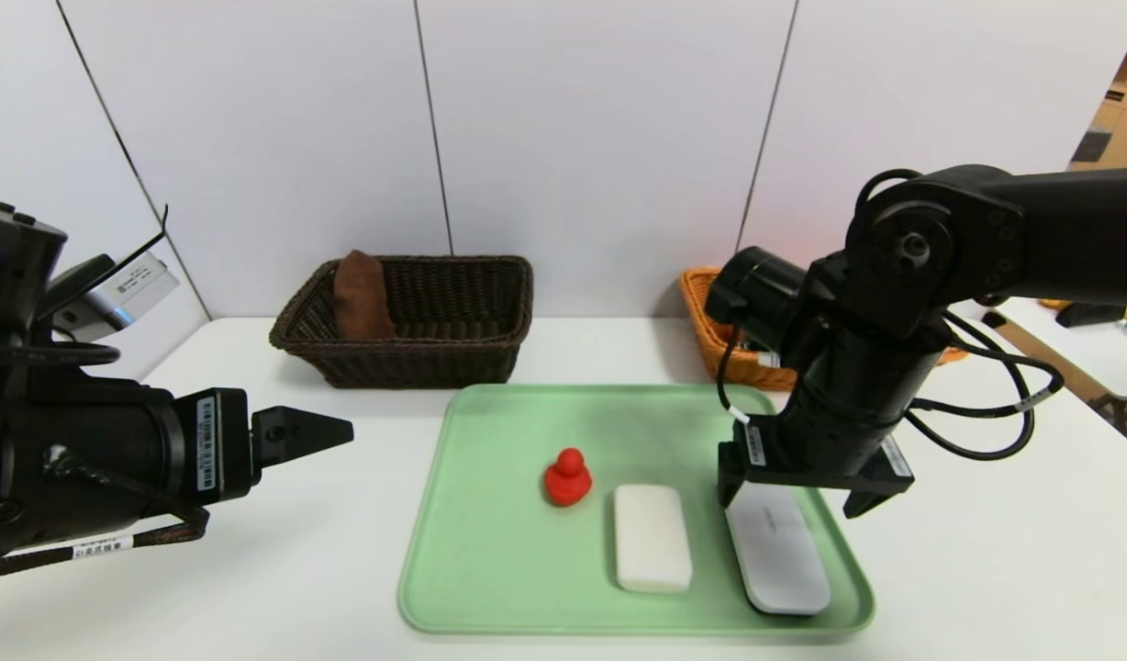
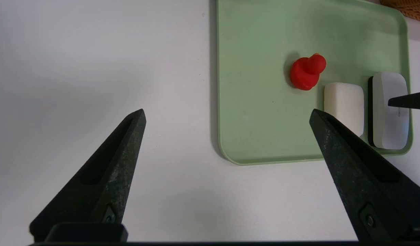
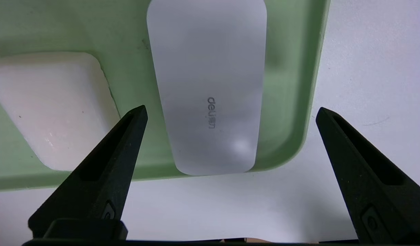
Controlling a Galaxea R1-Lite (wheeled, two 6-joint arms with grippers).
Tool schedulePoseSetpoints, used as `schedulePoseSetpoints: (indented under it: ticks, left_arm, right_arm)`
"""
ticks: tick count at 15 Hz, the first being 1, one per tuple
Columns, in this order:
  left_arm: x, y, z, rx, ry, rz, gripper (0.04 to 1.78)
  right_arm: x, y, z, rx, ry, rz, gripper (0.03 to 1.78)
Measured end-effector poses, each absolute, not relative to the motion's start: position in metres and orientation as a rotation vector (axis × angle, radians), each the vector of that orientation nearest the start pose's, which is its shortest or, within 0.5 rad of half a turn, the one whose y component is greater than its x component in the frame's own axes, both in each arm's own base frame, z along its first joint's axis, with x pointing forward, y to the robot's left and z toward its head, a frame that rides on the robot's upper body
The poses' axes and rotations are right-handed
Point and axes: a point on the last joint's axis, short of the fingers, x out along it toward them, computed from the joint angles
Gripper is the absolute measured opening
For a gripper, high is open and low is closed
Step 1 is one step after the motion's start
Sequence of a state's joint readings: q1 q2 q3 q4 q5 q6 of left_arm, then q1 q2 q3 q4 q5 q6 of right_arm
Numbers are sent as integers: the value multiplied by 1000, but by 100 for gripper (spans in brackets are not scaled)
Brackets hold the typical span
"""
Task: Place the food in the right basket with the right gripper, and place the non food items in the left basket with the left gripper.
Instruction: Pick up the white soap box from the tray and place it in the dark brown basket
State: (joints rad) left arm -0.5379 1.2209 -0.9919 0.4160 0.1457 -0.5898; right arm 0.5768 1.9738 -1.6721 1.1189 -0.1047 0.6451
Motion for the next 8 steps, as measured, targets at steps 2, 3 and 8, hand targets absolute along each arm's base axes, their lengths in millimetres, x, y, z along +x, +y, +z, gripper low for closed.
schedulePoseSetpoints:
  ticks: [2,3,8]
  left_arm:
    - [144,-82,253,-345,701,-182,169]
    - [144,-82,253,-345,701,-182,169]
    - [144,-82,252,-345,703,-181,169]
  right_arm:
    - [275,177,191,62,1388,-52,170]
    - [276,177,188,59,1396,-55,170]
    - [281,181,172,48,1448,-60,170]
